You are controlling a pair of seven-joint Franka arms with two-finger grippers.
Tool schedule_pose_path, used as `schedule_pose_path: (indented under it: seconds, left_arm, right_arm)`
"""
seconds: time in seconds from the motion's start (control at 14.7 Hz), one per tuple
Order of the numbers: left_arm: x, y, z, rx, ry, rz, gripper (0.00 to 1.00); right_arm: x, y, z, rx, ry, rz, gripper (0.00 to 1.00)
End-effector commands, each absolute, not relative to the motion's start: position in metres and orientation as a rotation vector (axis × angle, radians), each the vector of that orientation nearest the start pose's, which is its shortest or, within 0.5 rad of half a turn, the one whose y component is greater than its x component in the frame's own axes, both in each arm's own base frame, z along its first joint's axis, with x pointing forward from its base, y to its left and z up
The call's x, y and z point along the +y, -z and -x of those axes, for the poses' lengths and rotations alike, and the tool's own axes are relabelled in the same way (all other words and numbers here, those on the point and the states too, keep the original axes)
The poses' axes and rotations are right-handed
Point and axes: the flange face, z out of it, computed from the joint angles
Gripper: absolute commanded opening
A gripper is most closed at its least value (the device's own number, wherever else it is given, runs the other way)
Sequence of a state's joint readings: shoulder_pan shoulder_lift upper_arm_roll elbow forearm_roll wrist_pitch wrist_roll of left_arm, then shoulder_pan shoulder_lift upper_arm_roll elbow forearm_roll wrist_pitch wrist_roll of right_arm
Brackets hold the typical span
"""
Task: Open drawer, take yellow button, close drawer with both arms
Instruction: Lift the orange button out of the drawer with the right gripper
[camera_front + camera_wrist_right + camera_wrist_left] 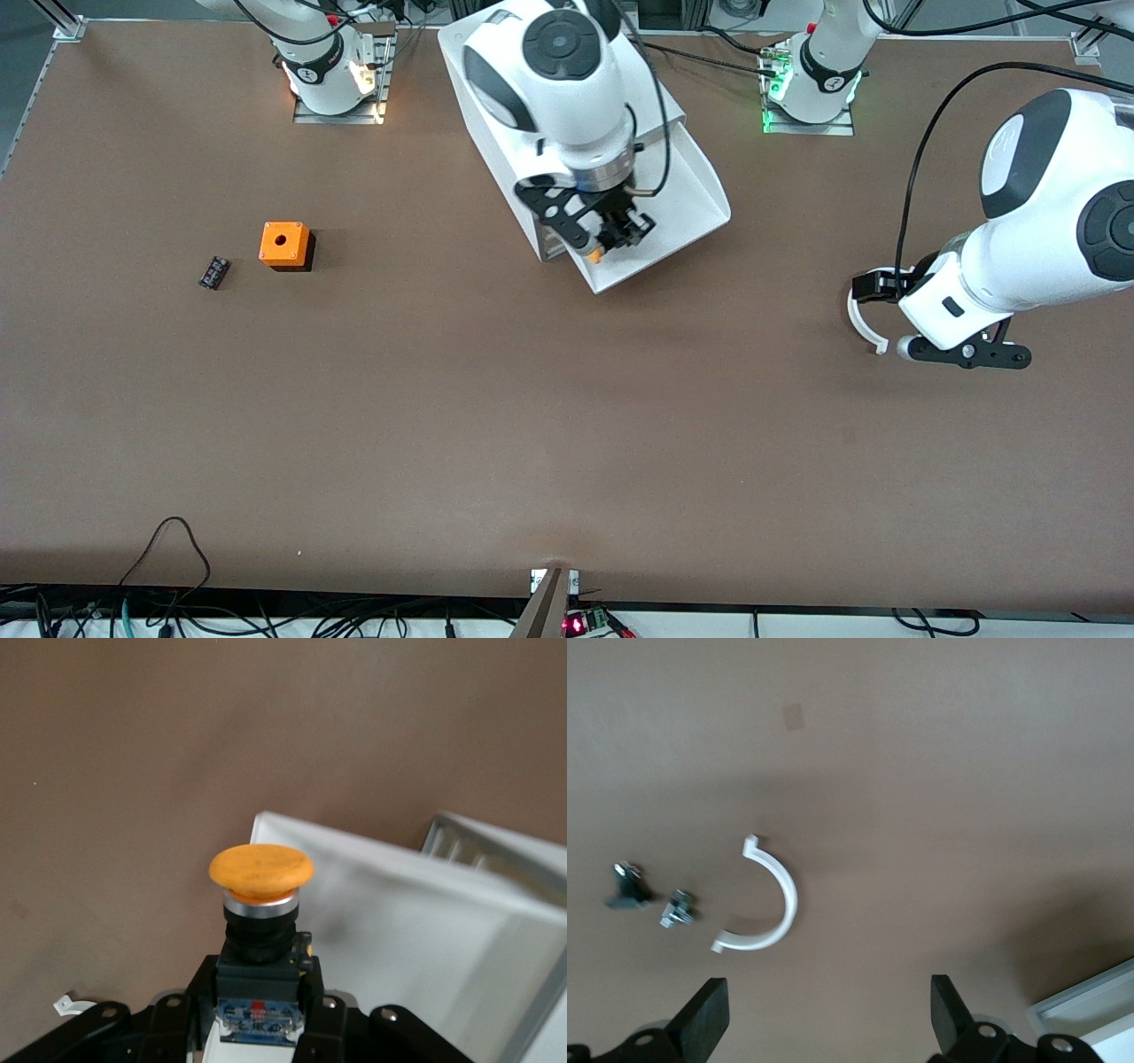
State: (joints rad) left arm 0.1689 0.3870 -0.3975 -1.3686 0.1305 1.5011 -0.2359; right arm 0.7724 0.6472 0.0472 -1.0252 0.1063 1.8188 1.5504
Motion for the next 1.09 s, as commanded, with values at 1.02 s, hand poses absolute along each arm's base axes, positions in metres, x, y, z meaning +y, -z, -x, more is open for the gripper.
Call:
schedule_pose_path:
  seconds: [1.02]
  left_arm:
    - [-0.285,-0.381,-0.551,-0.809,-0.138,3.077,1.00]
  right_arm:
    - [0.193,-0.341,-0.689,0.212,-0.352,3.003,0.00]
